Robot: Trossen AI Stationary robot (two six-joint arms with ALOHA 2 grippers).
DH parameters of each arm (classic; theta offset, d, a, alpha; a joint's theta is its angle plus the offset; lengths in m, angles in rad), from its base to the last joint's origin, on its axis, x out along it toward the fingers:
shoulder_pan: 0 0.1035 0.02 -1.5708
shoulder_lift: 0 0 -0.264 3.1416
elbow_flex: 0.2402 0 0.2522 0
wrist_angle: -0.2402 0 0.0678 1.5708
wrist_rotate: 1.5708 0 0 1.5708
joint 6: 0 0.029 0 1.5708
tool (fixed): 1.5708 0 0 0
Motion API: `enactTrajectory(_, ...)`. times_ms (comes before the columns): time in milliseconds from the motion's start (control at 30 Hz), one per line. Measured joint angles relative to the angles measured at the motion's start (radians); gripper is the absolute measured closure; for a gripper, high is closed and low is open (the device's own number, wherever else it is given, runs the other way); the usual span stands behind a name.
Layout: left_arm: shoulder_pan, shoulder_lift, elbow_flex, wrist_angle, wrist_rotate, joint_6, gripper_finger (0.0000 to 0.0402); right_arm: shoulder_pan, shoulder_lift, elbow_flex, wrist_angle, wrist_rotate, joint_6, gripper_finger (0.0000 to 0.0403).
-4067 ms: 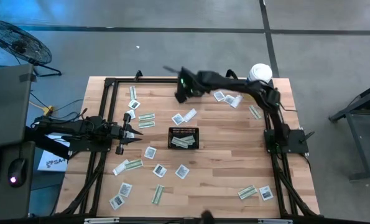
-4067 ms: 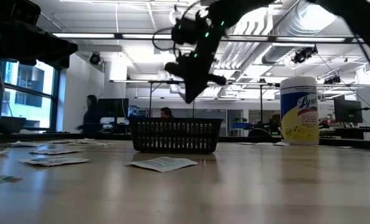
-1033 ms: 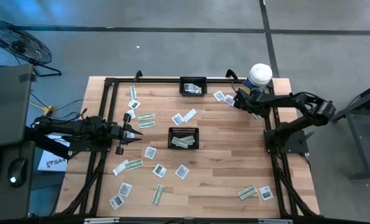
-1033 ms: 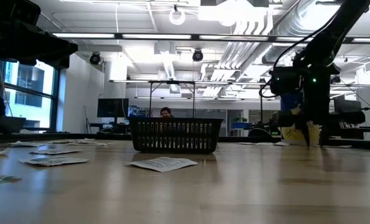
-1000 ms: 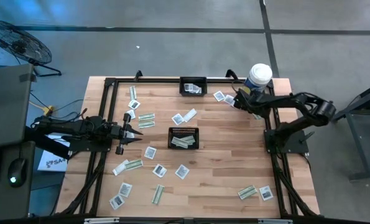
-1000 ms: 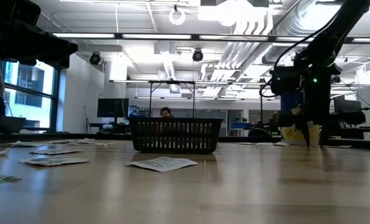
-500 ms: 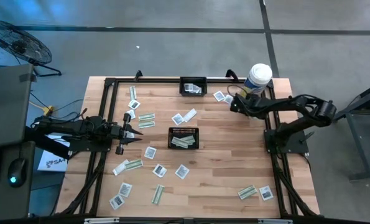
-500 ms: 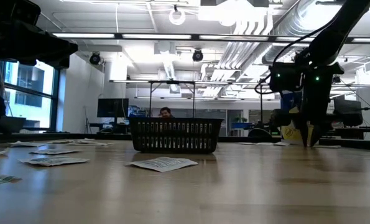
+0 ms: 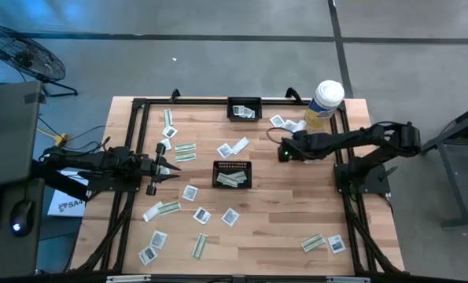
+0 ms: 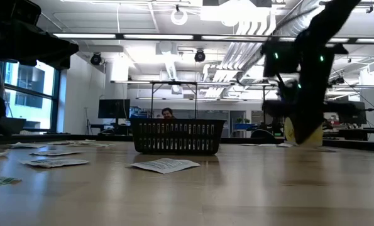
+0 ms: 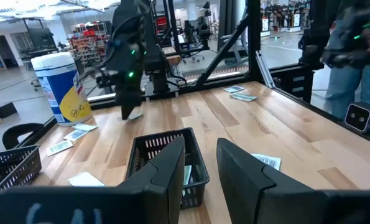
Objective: Pick & Place First Aid Supplies
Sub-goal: Put the bandage into the bottom black basket
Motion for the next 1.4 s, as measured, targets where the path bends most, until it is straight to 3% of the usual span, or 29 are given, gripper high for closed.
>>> enactTrajectory(233,0.000,0.000,0.000,0.000,0.000,0.000,0.0309,0.261,0.029,0.237,-0.042,0.085,0.013,0.0402)
enactTrajectory(367,0.000,0.000,0.000,0.000,0.000,0.000,0.0309,0.379,0.149,0.451,-0.051,0.153,-0.053,0.0402)
enactTrajectory(733,0.000,0.000,0.000,0.000,0.000,0.000,0.0309,0.399,0.558,0.977,-0.139,0.123,-0.255,0.0403)
enactTrajectory(933,0.000,0.000,0.000,0.000,0.000,0.000,0.0309,0.375,0.673,1.043,-0.200,0.046,-0.262,0.0403)
enactTrajectory(1133,0.000,0.000,0.000,0.000,0.000,0.000,0.0309,0.359,0.711,1.043,-0.187,0.054,-0.284,0.0397)
enactTrajectory(1400,0.000,0.000,0.000,0.000,0.000,0.000,0.0309,0.360,0.698,1.043,-0.122,0.046,-0.371,0.0329)
